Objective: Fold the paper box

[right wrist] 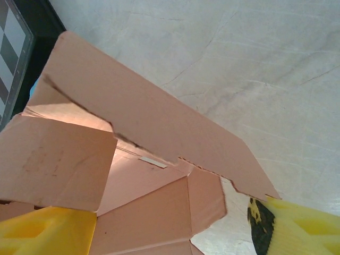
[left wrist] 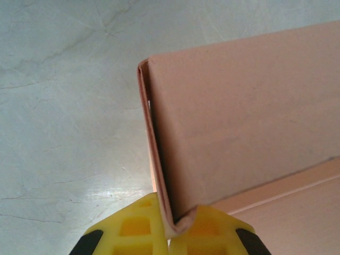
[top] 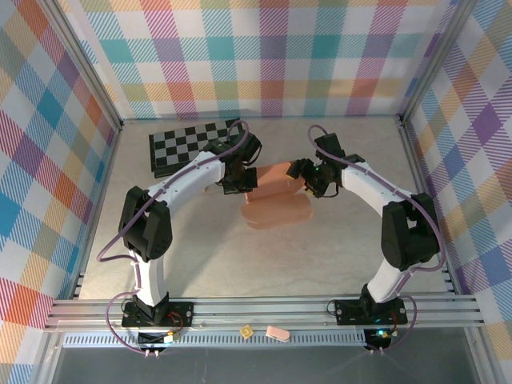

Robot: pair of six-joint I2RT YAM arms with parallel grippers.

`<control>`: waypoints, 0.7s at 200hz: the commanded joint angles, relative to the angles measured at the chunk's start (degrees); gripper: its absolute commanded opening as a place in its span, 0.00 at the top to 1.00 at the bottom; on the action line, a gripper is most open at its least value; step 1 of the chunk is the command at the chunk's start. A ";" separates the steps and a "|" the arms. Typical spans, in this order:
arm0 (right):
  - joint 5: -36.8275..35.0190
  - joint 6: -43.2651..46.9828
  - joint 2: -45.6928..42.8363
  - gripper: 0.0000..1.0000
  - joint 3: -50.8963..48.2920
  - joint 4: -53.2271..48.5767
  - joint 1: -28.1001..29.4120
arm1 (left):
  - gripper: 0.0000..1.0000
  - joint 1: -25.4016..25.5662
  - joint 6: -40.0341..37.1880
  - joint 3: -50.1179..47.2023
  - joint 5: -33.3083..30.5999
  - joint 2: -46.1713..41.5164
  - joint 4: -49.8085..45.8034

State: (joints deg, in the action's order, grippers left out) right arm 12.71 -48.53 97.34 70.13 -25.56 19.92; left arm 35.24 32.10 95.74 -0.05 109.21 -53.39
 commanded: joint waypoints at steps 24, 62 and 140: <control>2.75 1.89 0.04 0.28 0.09 4.00 0.13 | 1.00 0.66 -0.35 0.34 0.36 -2.12 0.48; 6.71 1.26 0.45 0.33 0.54 7.39 0.36 | 1.00 0.66 -0.37 0.02 0.50 -2.18 0.73; 8.48 4.19 0.70 0.37 1.36 6.45 2.71 | 1.00 0.70 -0.02 0.58 1.20 -1.66 1.44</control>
State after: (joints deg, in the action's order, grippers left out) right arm 19.51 -46.65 97.34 69.95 -19.94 21.58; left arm 35.22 32.14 95.74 -0.03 109.21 -52.12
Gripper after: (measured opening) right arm 0.635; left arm 0.047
